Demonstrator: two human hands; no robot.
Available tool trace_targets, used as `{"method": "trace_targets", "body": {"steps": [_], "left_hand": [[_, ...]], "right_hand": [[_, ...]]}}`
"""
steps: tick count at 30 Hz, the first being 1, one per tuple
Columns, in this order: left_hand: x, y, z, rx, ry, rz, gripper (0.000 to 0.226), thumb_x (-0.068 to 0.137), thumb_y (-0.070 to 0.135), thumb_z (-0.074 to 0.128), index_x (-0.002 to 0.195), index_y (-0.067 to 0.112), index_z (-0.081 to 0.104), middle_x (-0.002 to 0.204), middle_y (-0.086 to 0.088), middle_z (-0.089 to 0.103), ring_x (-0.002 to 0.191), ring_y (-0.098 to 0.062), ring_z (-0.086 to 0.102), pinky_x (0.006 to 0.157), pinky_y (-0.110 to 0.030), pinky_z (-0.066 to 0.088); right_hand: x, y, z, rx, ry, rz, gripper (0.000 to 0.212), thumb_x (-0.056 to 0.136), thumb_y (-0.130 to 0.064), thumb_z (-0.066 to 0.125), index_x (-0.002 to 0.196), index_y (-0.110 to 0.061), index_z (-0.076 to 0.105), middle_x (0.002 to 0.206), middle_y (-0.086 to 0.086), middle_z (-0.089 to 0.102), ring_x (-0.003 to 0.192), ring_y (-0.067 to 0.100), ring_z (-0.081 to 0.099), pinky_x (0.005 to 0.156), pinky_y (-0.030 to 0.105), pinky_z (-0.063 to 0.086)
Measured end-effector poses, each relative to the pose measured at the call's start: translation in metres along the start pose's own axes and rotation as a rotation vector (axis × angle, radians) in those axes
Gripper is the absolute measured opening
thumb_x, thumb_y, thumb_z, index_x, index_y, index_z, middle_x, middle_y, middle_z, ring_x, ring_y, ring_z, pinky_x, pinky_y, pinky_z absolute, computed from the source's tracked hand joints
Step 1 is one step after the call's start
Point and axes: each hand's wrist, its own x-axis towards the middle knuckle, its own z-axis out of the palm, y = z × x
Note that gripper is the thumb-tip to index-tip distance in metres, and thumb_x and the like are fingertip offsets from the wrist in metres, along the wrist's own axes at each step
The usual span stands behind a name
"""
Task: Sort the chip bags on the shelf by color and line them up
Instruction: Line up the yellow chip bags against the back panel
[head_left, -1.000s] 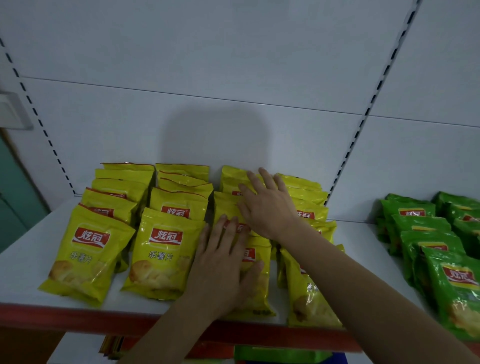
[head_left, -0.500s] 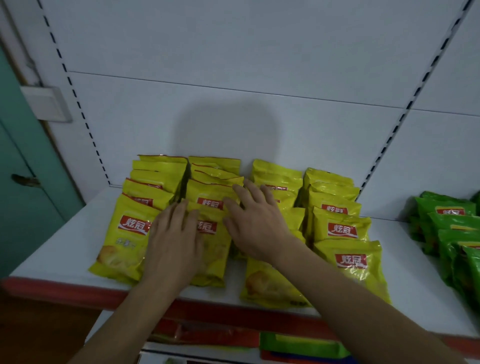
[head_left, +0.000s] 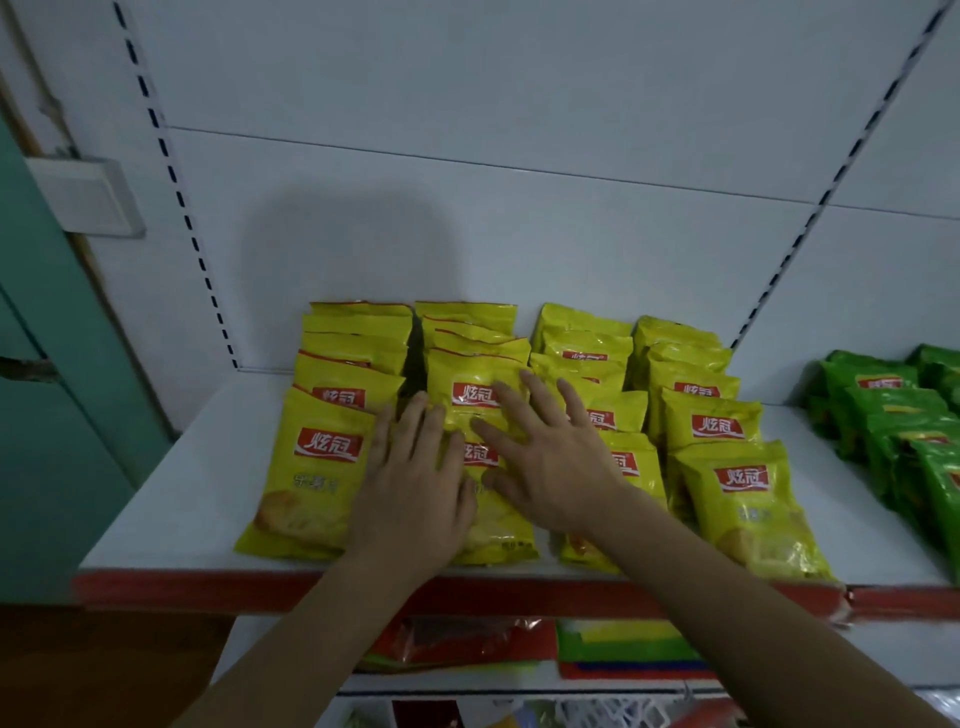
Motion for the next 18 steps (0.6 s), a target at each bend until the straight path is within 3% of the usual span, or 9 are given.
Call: {"method": "trace_targets", "body": {"steps": [3,9,14,18], "left_hand": [[-0.006,0.01,0.009,-0.052,-0.025,0.03,0.052,0.102,0.039,0.046,0.137,0.006,0.065,0.155,-0.018,0.051,0.154,-0.036,0.033,0.125,-0.057,0.028],[-0.008,0.015,0.011,-0.011,-0.039,0.032,0.053,0.103,0.04,0.047,0.134,0.002,0.066,0.147,-0.019,0.058,0.148,-0.037,0.043,0.123,-0.06,0.028],[-0.005,0.013,0.01,-0.04,-0.051,0.01,0.061,0.104,0.053,0.042,0.136,0.006,0.063,0.149,-0.017,0.055,0.149,-0.035,0.04,0.124,-0.056,0.029],[-0.006,0.014,0.013,-0.064,-0.038,-0.011,0.053,0.104,0.046,0.045,0.135,0.007,0.063,0.149,-0.017,0.054,0.149,-0.034,0.038,0.124,-0.053,0.029]], "right_hand": [[-0.004,-0.008,0.0,0.029,-0.009,0.005,0.066,0.102,-0.067,0.026,0.159,-0.037,0.039,0.175,0.009,0.02,0.162,0.04,0.009,0.125,0.069,0.016],[0.007,0.009,-0.005,0.102,0.047,0.099,0.06,0.105,-0.05,0.031,0.161,-0.027,0.04,0.173,0.007,0.028,0.162,0.035,0.015,0.128,0.062,0.017],[0.026,0.005,0.003,0.096,0.014,0.053,0.062,0.105,-0.047,0.024,0.162,-0.026,0.038,0.174,0.01,0.025,0.162,0.037,0.014,0.128,0.063,0.016],[0.023,0.005,0.008,0.094,0.005,0.012,0.064,0.102,-0.045,0.024,0.161,-0.025,0.04,0.173,0.01,0.028,0.161,0.039,0.017,0.126,0.065,0.019]]}}
